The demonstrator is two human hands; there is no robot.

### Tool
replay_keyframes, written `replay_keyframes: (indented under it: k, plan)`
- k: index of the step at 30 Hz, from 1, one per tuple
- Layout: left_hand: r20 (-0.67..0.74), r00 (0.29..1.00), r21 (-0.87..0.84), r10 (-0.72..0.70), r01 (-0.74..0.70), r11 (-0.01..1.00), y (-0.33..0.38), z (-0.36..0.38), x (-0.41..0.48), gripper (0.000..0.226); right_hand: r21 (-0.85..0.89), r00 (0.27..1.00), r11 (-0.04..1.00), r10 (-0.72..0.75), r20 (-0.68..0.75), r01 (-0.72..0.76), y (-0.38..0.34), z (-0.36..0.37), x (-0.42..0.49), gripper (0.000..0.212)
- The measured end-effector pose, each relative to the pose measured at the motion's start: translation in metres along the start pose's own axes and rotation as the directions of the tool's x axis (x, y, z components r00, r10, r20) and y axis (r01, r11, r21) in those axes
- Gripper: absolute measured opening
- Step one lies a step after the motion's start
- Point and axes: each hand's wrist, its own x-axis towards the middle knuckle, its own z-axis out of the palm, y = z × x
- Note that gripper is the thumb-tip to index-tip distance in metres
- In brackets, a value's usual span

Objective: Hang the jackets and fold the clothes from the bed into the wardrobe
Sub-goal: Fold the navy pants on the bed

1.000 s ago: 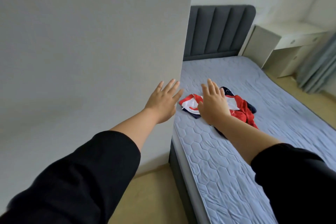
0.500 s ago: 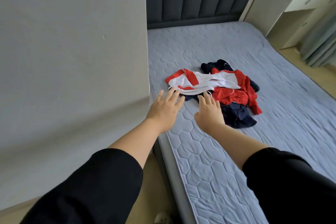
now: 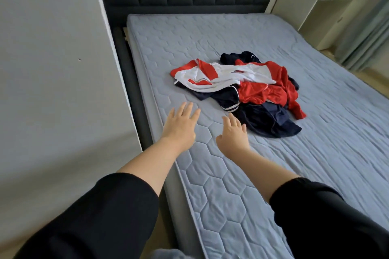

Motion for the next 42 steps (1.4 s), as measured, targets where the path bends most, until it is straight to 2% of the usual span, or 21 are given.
replay_keyframes:
  k: [3,6,9,13,15,19,23,27,32,34,38,42]
  plan:
    - [0.028,0.998,-0.081,-0.055,0.057,0.995,0.016,0.043,0.017,0.067,0.034,0.999,0.999,0.034,0.011,-0.035,0.027,0.035,0.008,0.067]
    - [-0.031,0.998,-0.128,-0.063,0.058,0.99,0.036,0.085,0.033,0.064,0.062,0.997,0.996,0.063,0.048,-0.066,0.052,0.065,0.014,0.066]
    - [-0.019,0.993,-0.175,-0.114,0.109,0.979,0.058,0.118,0.046,0.063,0.054,0.996,0.998,0.034,0.085,-0.039,0.074,0.09,0.023,0.066]
    - [0.173,0.958,-0.253,-0.228,0.267,0.93,0.066,0.156,0.062,0.069,0.094,0.997,0.996,0.002,0.08,-0.01,0.09,0.103,0.052,0.065]
    - [0.304,0.921,-0.204,-0.245,0.314,0.927,0.056,0.172,0.065,0.081,0.126,0.996,0.992,0.005,0.085,-0.016,0.093,0.11,0.068,0.064]
    - [0.359,0.897,-0.155,-0.258,0.33,0.931,0.045,0.193,0.075,0.091,0.155,0.998,0.988,0.011,0.062,-0.021,0.091,0.124,0.103,0.066]
    - [0.376,0.902,-0.076,-0.21,0.256,0.964,0.039,0.196,0.089,0.094,0.118,0.998,0.993,-0.022,-0.059,0.028,0.094,0.123,0.144,0.065]
    - [0.388,0.907,-0.048,-0.166,0.2,0.979,0.032,0.196,0.099,0.097,0.065,0.996,0.998,0.019,-0.085,-0.013,0.105,0.114,0.18,0.076]
    - [0.356,0.924,-0.066,-0.139,0.173,0.983,0.027,0.201,0.101,0.097,-0.285,0.974,0.958,-0.053,-0.222,-0.013,0.109,0.109,0.211,0.089]
    - [0.332,0.933,-0.069,-0.138,0.17,0.983,0.028,0.205,0.101,0.097,-0.344,0.97,0.938,-0.037,-0.238,-0.048,0.109,0.106,0.224,0.083]
    - [0.332,0.934,-0.069,-0.135,0.167,0.984,0.028,0.21,0.102,0.097,-0.299,0.979,0.954,-0.035,-0.2,-0.027,0.107,0.105,0.237,0.033]
    - [0.34,0.929,-0.062,-0.144,0.175,0.983,0.029,0.21,0.102,0.097,-0.143,0.967,0.984,-0.135,-0.217,0.105,0.104,0.115,0.233,0.027]
